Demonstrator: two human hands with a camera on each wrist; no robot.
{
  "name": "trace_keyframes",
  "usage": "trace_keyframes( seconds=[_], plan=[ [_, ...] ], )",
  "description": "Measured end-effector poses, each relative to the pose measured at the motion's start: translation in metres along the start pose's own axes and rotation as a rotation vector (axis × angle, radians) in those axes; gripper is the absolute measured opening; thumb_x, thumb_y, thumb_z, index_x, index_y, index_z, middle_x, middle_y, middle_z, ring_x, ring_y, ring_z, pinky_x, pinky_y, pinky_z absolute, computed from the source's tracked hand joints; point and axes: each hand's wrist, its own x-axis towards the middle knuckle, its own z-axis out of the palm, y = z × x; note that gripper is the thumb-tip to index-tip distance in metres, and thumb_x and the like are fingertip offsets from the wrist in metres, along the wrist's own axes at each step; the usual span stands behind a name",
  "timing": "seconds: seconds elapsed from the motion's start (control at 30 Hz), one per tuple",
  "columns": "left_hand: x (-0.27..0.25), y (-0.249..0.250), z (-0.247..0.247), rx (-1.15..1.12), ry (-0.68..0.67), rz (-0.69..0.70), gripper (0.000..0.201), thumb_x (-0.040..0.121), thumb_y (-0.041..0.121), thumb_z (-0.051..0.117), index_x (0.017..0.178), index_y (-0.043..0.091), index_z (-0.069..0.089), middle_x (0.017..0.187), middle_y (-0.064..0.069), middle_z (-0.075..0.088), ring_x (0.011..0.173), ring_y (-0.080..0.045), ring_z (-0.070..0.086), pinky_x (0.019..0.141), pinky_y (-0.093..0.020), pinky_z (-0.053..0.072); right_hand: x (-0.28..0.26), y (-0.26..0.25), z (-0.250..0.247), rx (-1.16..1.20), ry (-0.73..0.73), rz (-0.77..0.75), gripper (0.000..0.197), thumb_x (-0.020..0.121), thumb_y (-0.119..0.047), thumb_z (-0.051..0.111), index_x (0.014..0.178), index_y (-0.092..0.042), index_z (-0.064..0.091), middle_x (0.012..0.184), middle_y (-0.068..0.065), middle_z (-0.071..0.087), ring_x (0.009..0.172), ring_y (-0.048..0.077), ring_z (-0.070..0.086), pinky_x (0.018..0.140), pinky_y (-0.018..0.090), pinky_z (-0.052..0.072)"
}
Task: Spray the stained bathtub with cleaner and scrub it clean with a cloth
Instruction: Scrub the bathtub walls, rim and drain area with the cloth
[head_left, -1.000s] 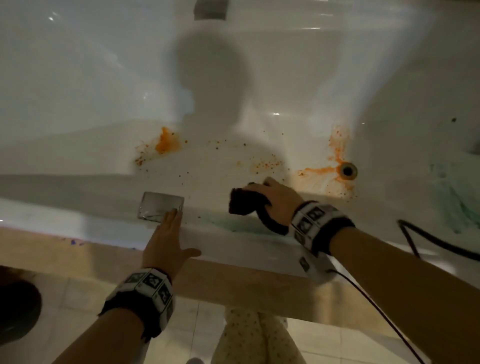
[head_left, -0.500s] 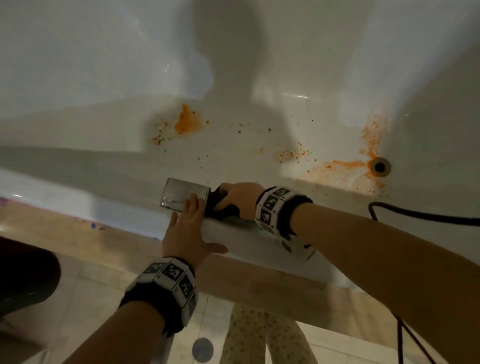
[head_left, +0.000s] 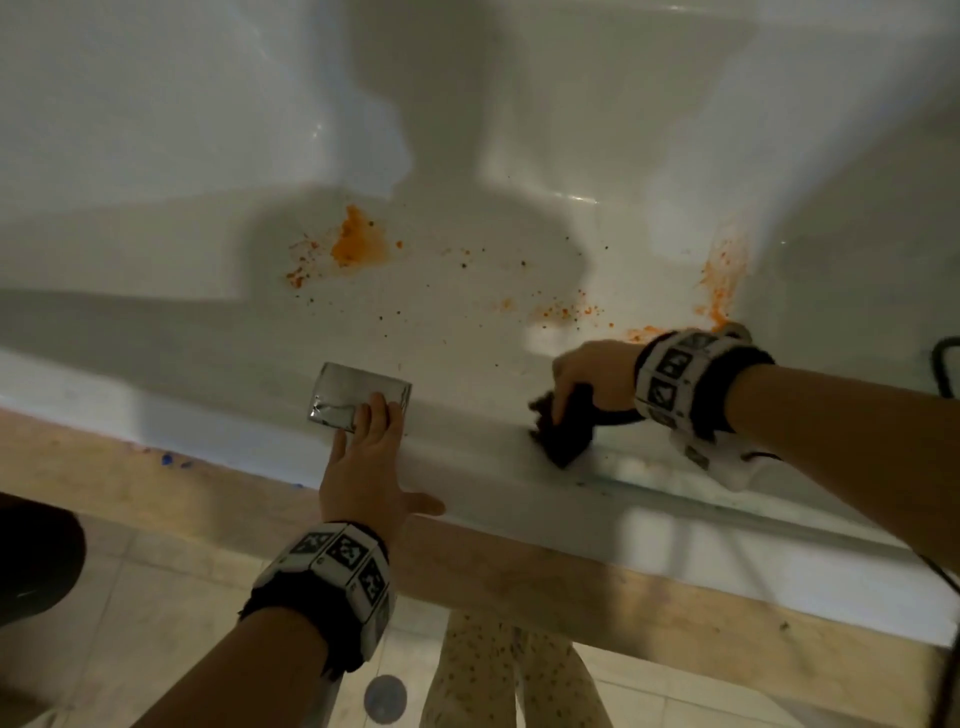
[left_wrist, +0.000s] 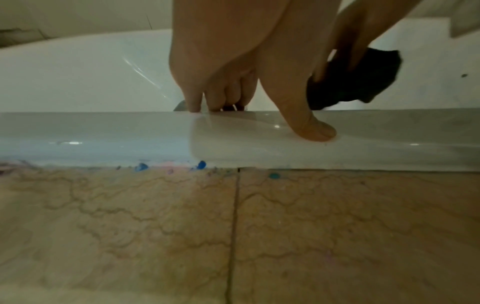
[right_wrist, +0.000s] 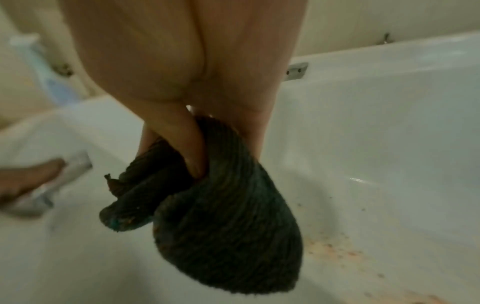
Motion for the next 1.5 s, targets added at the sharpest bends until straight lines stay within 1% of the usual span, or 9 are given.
trace_keyframes(
  seconds=[0.1,0.27,0.33,0.47,0.87,1.0,1.17,1.37,1.5],
  plan=[
    [0.001,0.000,0.000,0.014,-0.009,-0.001,0.118,0.070,0.054,0.071,0.150,0.013,-0.006,0.158,-0.004,-0.014,0.147,-0.018,-0.007,0.120,-0.036,0.001,0.027,-0.025,-0.019,0.166,0.194,-0.056,0.049,0.084,0.000,0.041,0.114,-0.030,0.065,0.107,-0.003,0.047,0.113,0.028,0.048,0.105,0.048,0.036],
    [0.003,0.000,0.000,0.031,-0.010,0.011,0.115,0.071,0.052,0.072,0.151,0.015,-0.003,0.158,-0.005,-0.012,0.147,-0.020,-0.005,0.119,-0.038,0.004,0.069,-0.090,-0.002,-0.011,0.013,-0.165,0.053,0.090,0.002,0.040,0.130,-0.031,0.052,0.132,0.004,0.045,0.116,0.031,0.048,0.099,0.045,0.043],
    [0.004,-0.002,0.001,0.033,-0.004,0.016,0.114,0.072,0.053,0.071,0.151,0.015,-0.002,0.158,-0.005,-0.012,0.147,-0.020,-0.005,0.119,-0.037,0.004,0.072,-0.089,0.012,-0.006,-0.005,-0.169,0.054,0.089,0.003,0.040,0.131,-0.029,0.051,0.130,0.006,0.047,0.113,0.032,0.051,0.097,0.045,0.044],
    [0.001,-0.001,0.002,0.067,-0.003,0.018,0.115,0.072,0.055,0.069,0.151,0.014,-0.005,0.158,-0.004,-0.012,0.147,-0.018,-0.005,0.119,-0.037,0.003,0.037,-0.048,0.017,0.007,-0.037,-0.148,0.063,0.085,0.010,0.034,0.129,-0.031,0.054,0.138,0.004,0.042,0.123,0.028,0.043,0.107,0.038,0.033],
    [0.000,0.036,-0.013,0.268,-0.096,-0.149,0.122,0.068,0.048,0.077,0.150,0.007,-0.002,0.158,-0.008,-0.005,0.147,-0.023,0.003,0.119,-0.041,0.014,-0.099,0.091,0.088,-0.012,-0.127,0.079,0.056,0.089,0.008,0.036,0.126,-0.029,0.056,0.137,-0.001,0.043,0.126,0.023,0.041,0.106,0.031,0.028],
    [-0.009,0.088,-0.002,0.361,-0.109,-0.001,0.097,0.084,0.032,0.067,0.151,0.017,-0.001,0.158,-0.004,-0.014,0.147,-0.019,-0.007,0.120,-0.036,0.003,-0.132,0.122,0.104,0.069,-0.047,0.081,0.051,0.090,0.004,0.037,0.123,-0.028,0.059,0.130,0.001,0.046,0.121,0.026,0.044,0.104,0.033,0.031],
    [-0.019,0.176,0.042,0.150,-0.187,0.175,0.084,0.088,0.037,0.061,0.151,0.023,0.008,0.159,0.003,-0.006,0.146,-0.012,-0.002,0.119,-0.030,0.001,-0.198,0.187,0.093,0.179,0.179,0.244,0.042,0.092,-0.002,0.038,0.121,-0.021,0.061,0.129,0.005,0.051,0.122,0.027,0.044,0.105,0.031,0.029],
    [-0.027,0.236,0.082,0.019,-0.269,0.047,0.085,0.084,0.035,0.067,0.150,0.025,0.015,0.159,0.004,0.003,0.146,-0.018,0.011,0.119,-0.035,0.015,-0.270,0.301,0.135,0.068,-0.035,0.568,0.030,0.092,-0.009,0.047,0.106,-0.026,0.067,0.136,0.003,0.049,0.122,0.023,0.047,0.104,0.028,0.035],
    [-0.027,0.242,0.074,0.056,-0.273,-0.053,0.093,0.078,0.038,0.073,0.150,0.023,0.017,0.159,0.001,0.006,0.145,-0.021,0.017,0.117,-0.036,0.020,-0.296,0.332,0.176,-0.013,-0.203,0.672,0.033,0.095,-0.011,0.045,0.121,-0.026,0.059,0.144,0.001,0.040,0.128,0.021,0.043,0.103,0.026,0.034]
  ],
)
